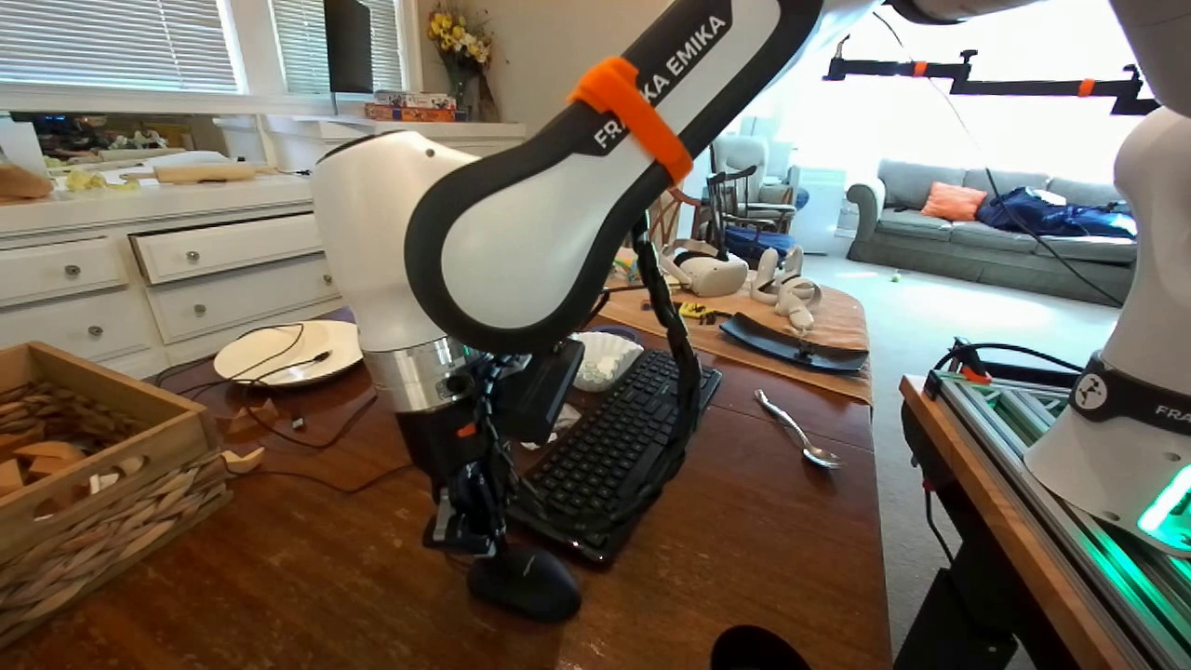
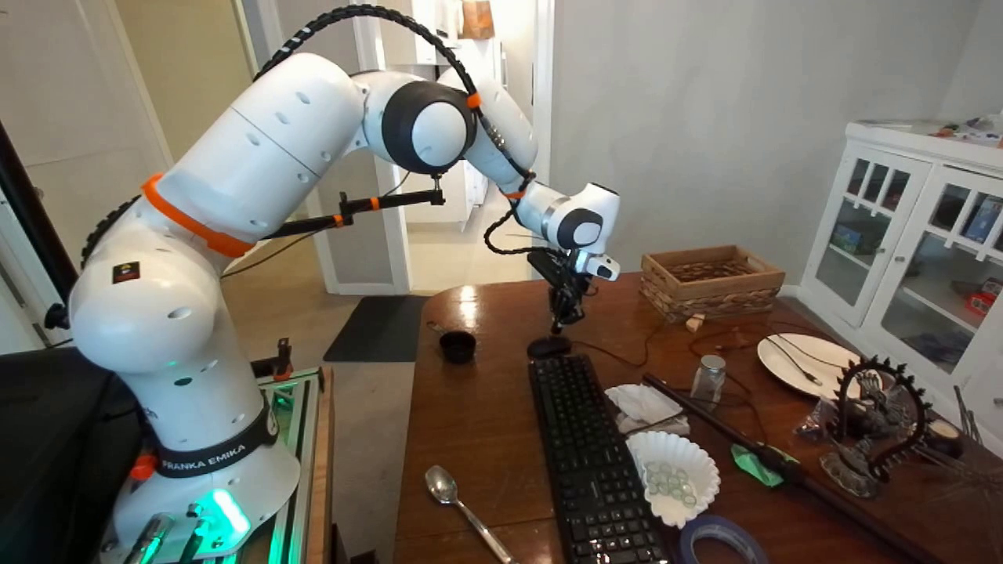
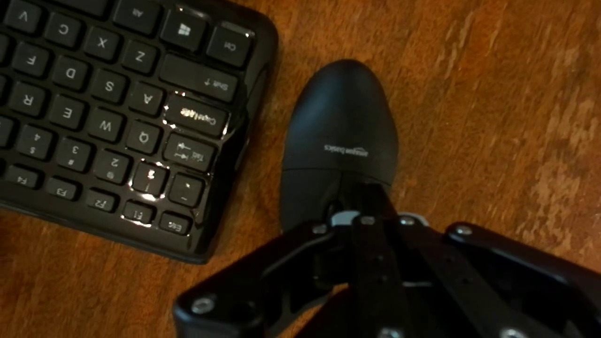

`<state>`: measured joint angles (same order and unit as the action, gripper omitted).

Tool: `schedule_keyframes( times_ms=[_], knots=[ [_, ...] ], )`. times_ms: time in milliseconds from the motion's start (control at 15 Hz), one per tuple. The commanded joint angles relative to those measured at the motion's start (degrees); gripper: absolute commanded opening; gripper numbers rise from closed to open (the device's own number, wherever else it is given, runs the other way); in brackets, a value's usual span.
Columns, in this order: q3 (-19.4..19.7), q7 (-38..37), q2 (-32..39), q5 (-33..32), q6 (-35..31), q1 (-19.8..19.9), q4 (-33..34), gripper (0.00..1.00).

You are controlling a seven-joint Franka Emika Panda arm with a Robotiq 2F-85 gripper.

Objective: Press a button on the mouse

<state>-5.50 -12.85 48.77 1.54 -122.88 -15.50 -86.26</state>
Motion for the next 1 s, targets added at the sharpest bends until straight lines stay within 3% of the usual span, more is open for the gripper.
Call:
schedule_keyframes(
  times_ms=[0,933],
  knots=[
    [0.9,-0.53,1.55,-1.46,-0.39,-1.02,1.89,0.0],
    [0.42,-0.23,3.15,-1.17,-1.24,-0.88,3.01,0.0]
  ],
)
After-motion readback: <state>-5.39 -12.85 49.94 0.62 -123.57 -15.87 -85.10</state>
